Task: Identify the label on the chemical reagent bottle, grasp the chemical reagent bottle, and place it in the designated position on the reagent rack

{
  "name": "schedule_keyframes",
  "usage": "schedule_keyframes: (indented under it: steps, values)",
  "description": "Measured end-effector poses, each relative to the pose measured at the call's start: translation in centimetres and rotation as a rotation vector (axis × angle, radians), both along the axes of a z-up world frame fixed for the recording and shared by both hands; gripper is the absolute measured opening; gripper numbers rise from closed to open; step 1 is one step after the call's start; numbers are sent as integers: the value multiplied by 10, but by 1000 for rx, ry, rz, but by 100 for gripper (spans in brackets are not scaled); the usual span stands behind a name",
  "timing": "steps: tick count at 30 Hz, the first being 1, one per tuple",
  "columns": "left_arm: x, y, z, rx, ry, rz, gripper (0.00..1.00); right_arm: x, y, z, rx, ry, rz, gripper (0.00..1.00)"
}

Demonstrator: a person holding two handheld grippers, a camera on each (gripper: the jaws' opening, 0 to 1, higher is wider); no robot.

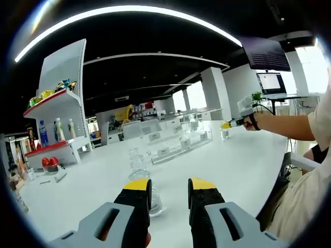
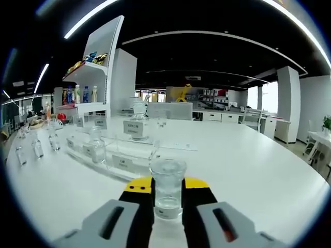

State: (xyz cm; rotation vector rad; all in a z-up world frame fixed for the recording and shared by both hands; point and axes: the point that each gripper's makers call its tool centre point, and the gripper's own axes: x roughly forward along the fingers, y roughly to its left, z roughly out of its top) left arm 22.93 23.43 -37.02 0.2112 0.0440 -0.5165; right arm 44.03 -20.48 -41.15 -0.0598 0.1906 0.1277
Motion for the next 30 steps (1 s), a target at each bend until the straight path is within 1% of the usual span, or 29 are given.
schedule_keyframes:
  steps: [8,21,26,30]
  values:
    - [1,0,-1,3,3,-2,29,-2,-6,0,3,-9,-13,19]
    - [2,-3,-1,2,1,-5,29,-10,-5,2,-7,-15,-7,18]
    - [2,-2,0,1,0,-5,29,-16,0,9,-14,-27,5,18]
    - [1,-1,1,-2,-4,-3,29,-23,5,21,-20,-45,23,18]
